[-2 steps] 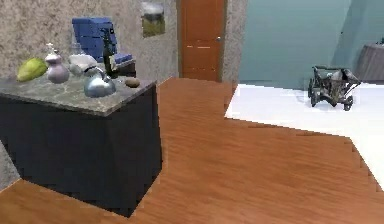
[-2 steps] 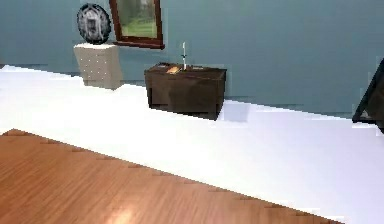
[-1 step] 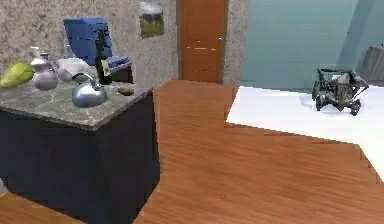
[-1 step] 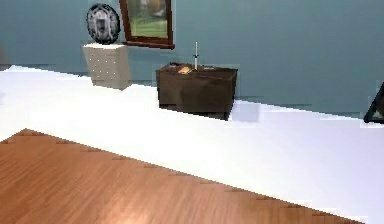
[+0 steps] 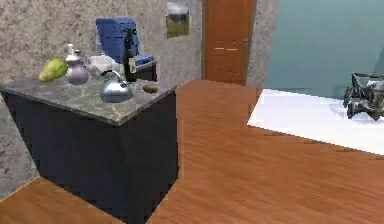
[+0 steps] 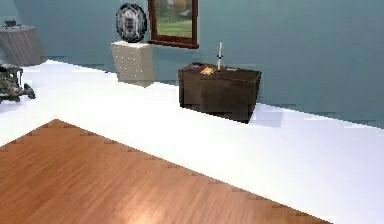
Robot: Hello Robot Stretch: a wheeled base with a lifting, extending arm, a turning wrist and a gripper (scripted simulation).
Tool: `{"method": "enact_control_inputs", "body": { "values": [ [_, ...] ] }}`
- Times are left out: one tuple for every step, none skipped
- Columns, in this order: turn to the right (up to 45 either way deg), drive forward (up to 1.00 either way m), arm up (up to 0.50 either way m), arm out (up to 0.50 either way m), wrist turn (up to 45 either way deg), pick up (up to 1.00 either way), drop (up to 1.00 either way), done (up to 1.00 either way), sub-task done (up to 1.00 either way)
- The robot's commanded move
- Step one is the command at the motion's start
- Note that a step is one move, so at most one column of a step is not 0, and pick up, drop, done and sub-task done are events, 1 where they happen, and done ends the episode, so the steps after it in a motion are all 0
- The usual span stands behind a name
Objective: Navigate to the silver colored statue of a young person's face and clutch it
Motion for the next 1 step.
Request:
{"method": "enact_control_inputs", "body": {
  "values": [
    [0.0,0.60,0.00,0.00,0.0,0.00,0.00,0.00,0.00]
  ]
}}
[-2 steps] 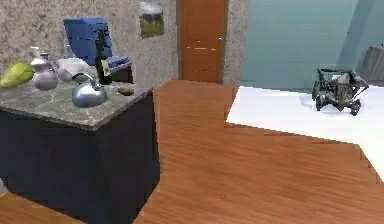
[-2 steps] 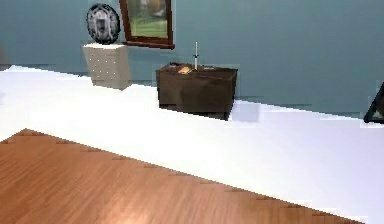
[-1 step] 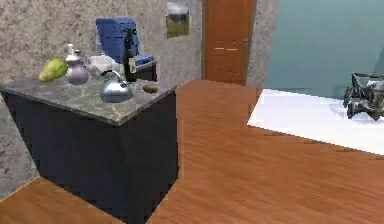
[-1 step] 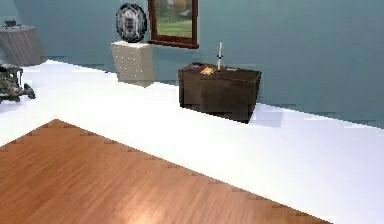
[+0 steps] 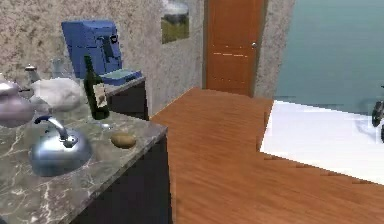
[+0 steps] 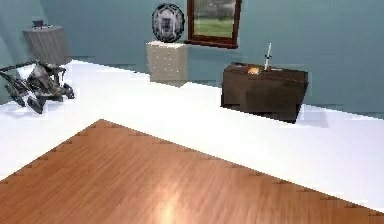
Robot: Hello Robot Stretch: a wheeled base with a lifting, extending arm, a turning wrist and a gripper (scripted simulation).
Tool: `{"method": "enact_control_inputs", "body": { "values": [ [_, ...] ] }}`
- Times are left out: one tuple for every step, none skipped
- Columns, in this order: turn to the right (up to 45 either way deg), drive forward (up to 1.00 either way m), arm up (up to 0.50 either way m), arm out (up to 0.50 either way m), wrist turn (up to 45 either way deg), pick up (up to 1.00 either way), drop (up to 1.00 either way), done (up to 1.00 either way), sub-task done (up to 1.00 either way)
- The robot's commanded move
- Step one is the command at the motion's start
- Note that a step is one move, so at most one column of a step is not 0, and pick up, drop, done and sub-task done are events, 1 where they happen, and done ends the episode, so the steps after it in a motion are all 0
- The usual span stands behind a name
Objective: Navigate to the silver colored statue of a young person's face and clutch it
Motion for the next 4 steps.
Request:
{"method": "enact_control_inputs", "body": {
  "values": [
    [-45.0,0.00,0.00,0.00,0.0,0.00,0.00,0.00,0.00],
    [-45.0,0.00,0.00,0.00,0.0,0.00,0.00,0.00,0.00],
    [-36.0,0.00,0.00,0.00,0.0,0.00,0.00,0.00,0.00],
    [45.0,0.00,0.00,0.00,0.0,0.00,0.00,0.00,0.00]
  ]
}}
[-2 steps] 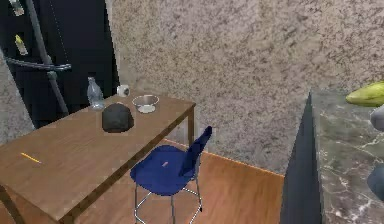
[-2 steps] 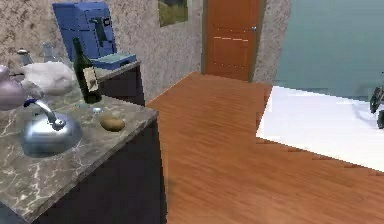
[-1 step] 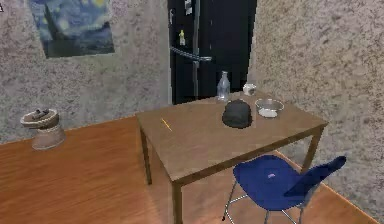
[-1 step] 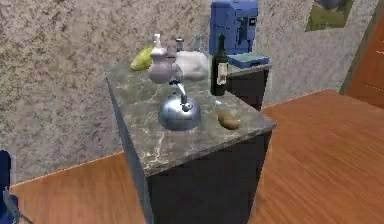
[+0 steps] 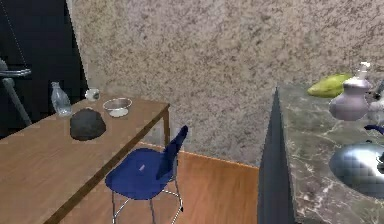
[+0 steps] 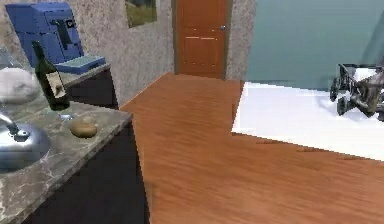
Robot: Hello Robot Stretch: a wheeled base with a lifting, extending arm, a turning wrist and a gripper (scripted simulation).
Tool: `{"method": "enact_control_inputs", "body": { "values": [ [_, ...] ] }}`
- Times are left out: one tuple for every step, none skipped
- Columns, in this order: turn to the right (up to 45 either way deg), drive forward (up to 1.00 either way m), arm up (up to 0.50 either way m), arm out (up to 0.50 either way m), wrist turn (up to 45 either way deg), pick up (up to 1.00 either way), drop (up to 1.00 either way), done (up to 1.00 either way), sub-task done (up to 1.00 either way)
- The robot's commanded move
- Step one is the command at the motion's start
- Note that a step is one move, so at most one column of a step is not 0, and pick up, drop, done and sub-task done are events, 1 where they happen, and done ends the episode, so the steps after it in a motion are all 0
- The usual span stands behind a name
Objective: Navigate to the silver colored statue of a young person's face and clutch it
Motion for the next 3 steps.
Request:
{"method": "enact_control_inputs", "body": {
  "values": [
    [0.0,0.60,0.00,0.00,0.0,0.00,0.00,0.00,0.00],
    [-15.0,0.00,0.00,0.00,0.0,0.00,0.00,0.00,0.00],
    [45.0,0.00,0.00,0.00,0.0,0.00,0.00,0.00,0.00]
  ]
}}
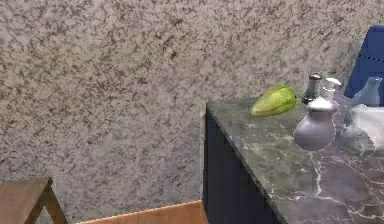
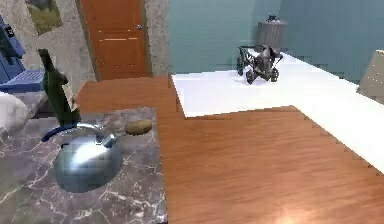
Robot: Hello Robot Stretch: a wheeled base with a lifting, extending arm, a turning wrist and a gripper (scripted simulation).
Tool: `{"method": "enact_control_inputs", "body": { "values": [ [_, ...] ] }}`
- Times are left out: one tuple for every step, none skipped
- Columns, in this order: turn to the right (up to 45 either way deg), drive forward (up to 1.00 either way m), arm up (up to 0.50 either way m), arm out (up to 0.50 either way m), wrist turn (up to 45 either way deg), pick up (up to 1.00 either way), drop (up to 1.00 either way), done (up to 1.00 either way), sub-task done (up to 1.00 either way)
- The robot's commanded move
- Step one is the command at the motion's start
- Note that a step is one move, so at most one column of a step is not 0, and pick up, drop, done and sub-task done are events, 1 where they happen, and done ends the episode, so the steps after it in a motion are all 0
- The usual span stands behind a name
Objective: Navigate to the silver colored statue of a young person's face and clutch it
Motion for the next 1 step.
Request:
{"method": "enact_control_inputs", "body": {
  "values": [
    [45.0,0.00,0.00,0.00,0.0,0.00,0.00,0.00,0.00]
  ]
}}
